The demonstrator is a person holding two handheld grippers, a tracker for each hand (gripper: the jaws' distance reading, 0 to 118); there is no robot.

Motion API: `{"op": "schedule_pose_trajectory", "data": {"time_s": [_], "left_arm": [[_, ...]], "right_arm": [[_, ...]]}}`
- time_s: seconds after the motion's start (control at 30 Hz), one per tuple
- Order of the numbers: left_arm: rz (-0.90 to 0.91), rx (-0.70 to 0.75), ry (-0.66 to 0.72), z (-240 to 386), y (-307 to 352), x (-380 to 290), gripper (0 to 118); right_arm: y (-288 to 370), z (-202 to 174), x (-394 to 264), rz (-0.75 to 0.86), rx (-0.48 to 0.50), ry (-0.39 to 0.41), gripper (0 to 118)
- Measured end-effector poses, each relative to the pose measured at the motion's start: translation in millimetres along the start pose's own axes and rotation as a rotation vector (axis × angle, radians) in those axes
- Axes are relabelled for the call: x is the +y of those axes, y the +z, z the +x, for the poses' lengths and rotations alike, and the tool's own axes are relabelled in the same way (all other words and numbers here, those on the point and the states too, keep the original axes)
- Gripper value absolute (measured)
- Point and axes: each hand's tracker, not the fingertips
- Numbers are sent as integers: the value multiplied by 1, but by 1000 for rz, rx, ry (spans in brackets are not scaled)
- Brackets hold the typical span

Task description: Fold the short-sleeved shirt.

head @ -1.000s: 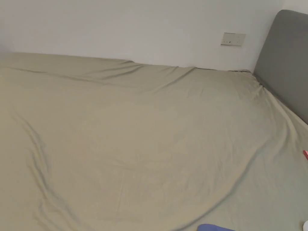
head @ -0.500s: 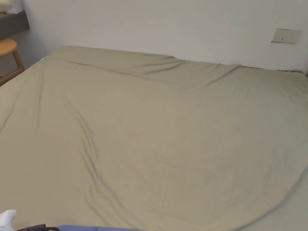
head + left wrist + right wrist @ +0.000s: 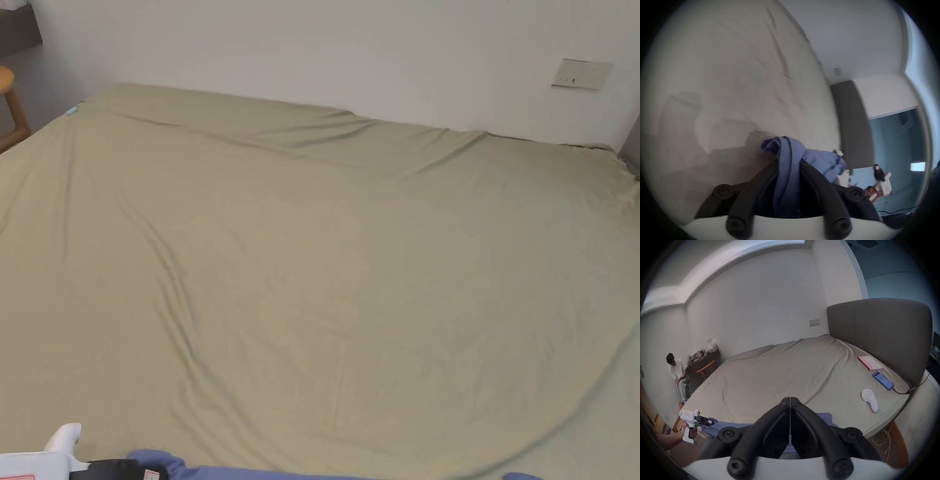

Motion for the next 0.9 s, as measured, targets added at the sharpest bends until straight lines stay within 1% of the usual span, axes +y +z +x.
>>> {"op": "schedule_pose_trajectory", "data": {"time_s": [0.03, 0.07, 0.13, 0.17, 0.2, 0.23, 0.27, 0.3, 0.37, 0.43, 0.5, 0.57, 0.6, 0.67, 0.73, 0.77, 0.8, 0.9], "left_arm": [[-32, -86, 31, -9, 2, 2, 12], [-81, -210, 90, -16, 5, 6, 12], [-45, -163, 62, -10, 21, 9, 12], [-16, -133, 7, -7, 27, 13, 12], [1, -111, -14, -3, 33, 16, 12], [25, -84, -37, 0, 40, 20, 12], [45, -68, -50, 1, 48, 27, 12], [50, -59, -31, 1, 56, 33, 12], [106, 23, -39, 2, 75, 46, 12], [158, 137, -56, 3, 100, 61, 12], [209, 272, -57, 4, 133, 80, 12], [307, 404, -40, 20, 156, 90, 12], [296, 466, -26, 26, 165, 94, 12], [286, 411, -57, 48, 169, 93, 12], [234, 449, -147, 76, 160, 89, 12], [226, 483, -219, 92, 148, 82, 12], [205, 513, -257, 106, 132, 75, 12], [110, 471, -399, 133, 83, 52, 12]], "right_arm": [[-2, 4, -3, -4, 3, -9, 8], [-4, 4, -3, -11, 4, -12, 8], [-4, 6, -3, -17, -12, -11, 8], [-2, 5, 1, -8, -36, -14, 8], [0, 8, 1, 21, -80, -31, 8], [1, 11, 1, 33, -95, -49, 8], [2, 15, 3, 25, -87, -67, 8], [2, 19, 3, 9, -71, -91, 8], [4, 25, 2, 17, -76, -129, 8], [9, 27, 4, 21, -82, -127, 8], [14, 29, 5, 36, -100, -108, 8], [19, 31, 6, 48, -113, -81, 8], [20, 31, 8, 52, -126, -63, 8], [24, 29, 9, 79, -146, -38, 8], [23, 27, 10, 77, -131, -15, 8], [23, 25, 10, 78, -131, -5, 8], [22, 22, 10, 81, -129, 0, 8], [18, 17, 7, 68, -93, -4, 8]]}}
